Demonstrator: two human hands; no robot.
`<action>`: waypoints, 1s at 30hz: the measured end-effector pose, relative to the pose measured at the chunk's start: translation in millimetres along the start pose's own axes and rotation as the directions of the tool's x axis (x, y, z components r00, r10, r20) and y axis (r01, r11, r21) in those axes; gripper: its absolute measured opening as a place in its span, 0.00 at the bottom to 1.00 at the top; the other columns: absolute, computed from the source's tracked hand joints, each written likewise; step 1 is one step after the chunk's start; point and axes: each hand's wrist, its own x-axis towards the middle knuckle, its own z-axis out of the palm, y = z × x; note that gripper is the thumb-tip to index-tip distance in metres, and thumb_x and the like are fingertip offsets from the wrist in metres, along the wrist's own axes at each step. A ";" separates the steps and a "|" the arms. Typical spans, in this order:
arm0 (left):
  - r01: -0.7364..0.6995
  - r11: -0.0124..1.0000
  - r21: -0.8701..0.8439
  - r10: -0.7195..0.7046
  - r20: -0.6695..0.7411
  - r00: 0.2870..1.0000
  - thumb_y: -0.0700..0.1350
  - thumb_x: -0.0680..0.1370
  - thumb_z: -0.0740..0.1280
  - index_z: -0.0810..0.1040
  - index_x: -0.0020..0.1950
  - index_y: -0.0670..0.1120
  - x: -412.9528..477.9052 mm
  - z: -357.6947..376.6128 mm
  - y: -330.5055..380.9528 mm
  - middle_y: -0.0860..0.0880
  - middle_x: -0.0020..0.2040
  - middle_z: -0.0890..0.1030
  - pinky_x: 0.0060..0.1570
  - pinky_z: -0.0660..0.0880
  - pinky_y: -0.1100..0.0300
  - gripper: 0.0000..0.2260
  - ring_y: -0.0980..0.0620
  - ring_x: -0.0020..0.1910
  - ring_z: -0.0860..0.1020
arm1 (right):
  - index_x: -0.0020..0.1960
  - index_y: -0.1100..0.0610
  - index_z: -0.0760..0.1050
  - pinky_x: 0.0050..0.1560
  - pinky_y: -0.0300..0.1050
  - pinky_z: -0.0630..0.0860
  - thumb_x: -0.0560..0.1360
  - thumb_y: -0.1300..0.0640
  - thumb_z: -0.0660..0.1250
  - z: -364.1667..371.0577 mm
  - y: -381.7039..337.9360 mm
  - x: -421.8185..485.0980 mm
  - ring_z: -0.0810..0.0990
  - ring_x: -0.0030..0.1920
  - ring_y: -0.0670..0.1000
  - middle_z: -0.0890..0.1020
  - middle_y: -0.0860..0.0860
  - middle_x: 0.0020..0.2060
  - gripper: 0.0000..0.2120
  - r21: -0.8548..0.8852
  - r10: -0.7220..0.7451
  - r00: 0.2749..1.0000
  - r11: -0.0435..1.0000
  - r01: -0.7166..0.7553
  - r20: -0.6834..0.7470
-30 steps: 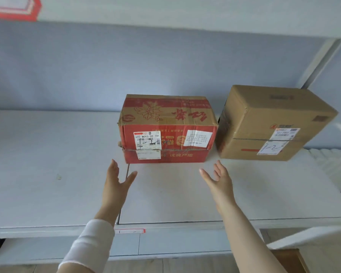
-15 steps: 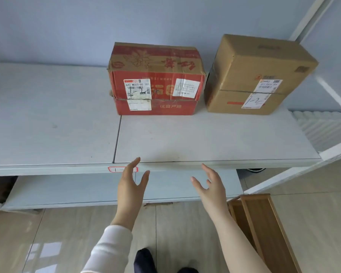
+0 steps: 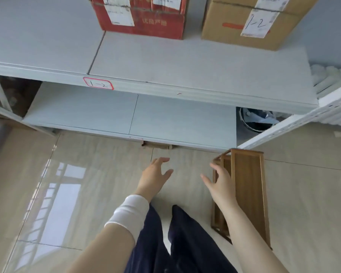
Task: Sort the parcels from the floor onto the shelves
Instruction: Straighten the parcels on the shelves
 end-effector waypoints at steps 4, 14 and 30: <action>0.003 0.999 0.044 -0.006 0.066 0.998 0.49 0.78 0.64 0.69 0.69 0.50 -17.9 26.6 0.8 0.50 0.68 0.71 0.62 0.68 0.58 0.19 0.49 0.65 0.71 | 0.70 0.55 0.66 0.68 0.44 0.63 0.76 0.52 0.66 -5.8 32.7 -21.0 0.66 0.70 0.51 0.69 0.51 0.70 0.24 -0.026 0.087 0.994 0.996 -0.086 0.060; 0.073 0.997 0.015 -0.074 0.081 0.994 0.47 0.77 0.65 0.70 0.68 0.47 -18.6 44.2 -23.8 0.50 0.67 0.73 0.61 0.65 0.63 0.19 0.52 0.66 0.70 | 0.70 0.52 0.65 0.66 0.42 0.65 0.76 0.50 0.65 1.1 70.2 -44.4 0.68 0.69 0.50 0.68 0.49 0.69 0.23 -0.138 0.195 0.956 0.976 -0.168 0.219; -0.334 0.911 -0.241 0.243 -0.341 0.908 0.46 0.76 0.68 0.71 0.66 0.50 74.8 21.6 190.8 0.58 0.60 0.72 0.57 0.63 0.70 0.19 0.61 0.60 0.70 | 0.68 0.53 0.68 0.63 0.39 0.67 0.74 0.55 0.69 -169.5 -2.2 100.1 0.70 0.62 0.43 0.71 0.42 0.61 0.24 0.247 -0.210 0.941 0.929 0.276 -0.264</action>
